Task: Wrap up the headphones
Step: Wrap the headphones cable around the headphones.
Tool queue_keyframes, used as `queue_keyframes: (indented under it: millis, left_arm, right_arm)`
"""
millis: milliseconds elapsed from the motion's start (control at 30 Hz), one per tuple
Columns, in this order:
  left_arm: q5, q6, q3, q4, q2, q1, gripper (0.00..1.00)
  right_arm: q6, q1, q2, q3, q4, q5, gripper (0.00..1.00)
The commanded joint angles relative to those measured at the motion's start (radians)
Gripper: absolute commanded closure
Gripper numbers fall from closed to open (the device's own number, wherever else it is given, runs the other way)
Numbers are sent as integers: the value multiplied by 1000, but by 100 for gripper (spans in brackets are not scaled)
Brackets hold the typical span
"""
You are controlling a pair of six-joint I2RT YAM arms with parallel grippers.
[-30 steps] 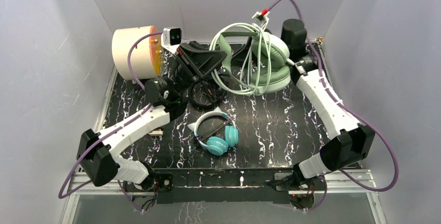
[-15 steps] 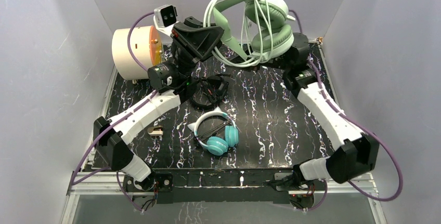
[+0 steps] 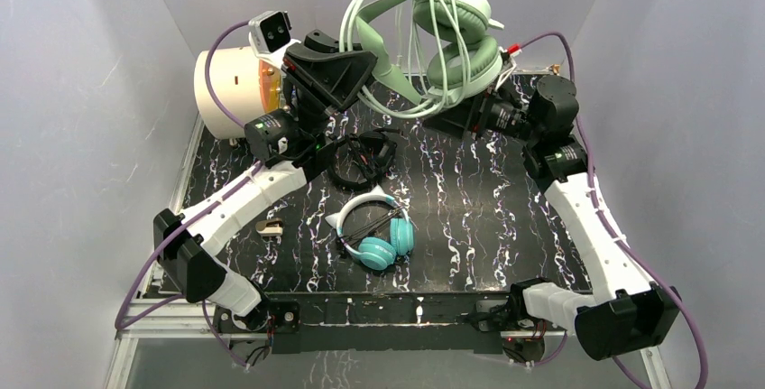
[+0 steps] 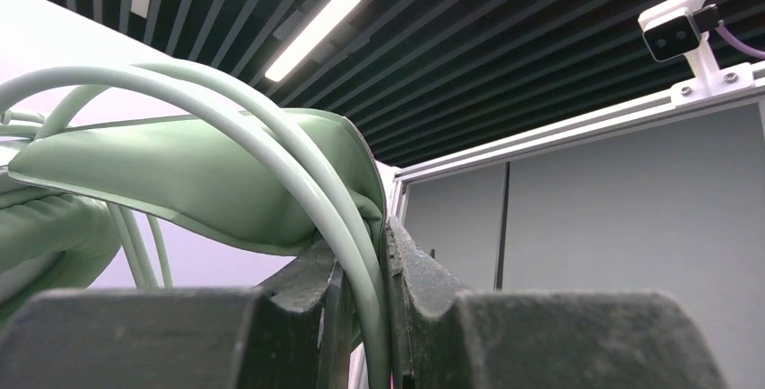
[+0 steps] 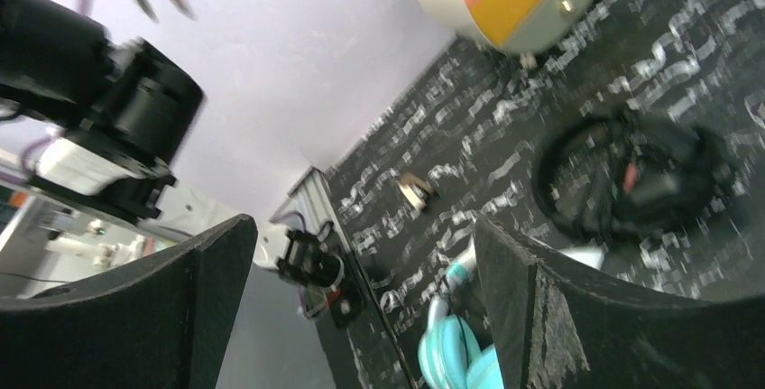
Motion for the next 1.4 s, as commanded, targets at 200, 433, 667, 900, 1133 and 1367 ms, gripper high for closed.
queue_keyframes:
  millis: [200,433,667,900,1133,1367]
  left_arm:
    - [43,80,20,73,-85,1,100]
    - [117,159,-58,46,-156,1,100]
    - [261,235,-101,2,-209,1,100]
    - [544,378,-147,-111,-291,1,100]
    - [534,703,-315,-397,-467,1,100]
    - [416,1090,-338,-720,-581,1,100]
  right_arm:
    - [-423,0,-128,106,-723,423,1]
    - [-499,0,-158,405,-959,583,2]
    - [-570,1,85,929,-1229,574,7]
    - [-466,1,181,1151,-1053,444,9]
    - [-570,0,100,928,-1039,699,4]
    - [-587,1,90,884,-1083,722,3]
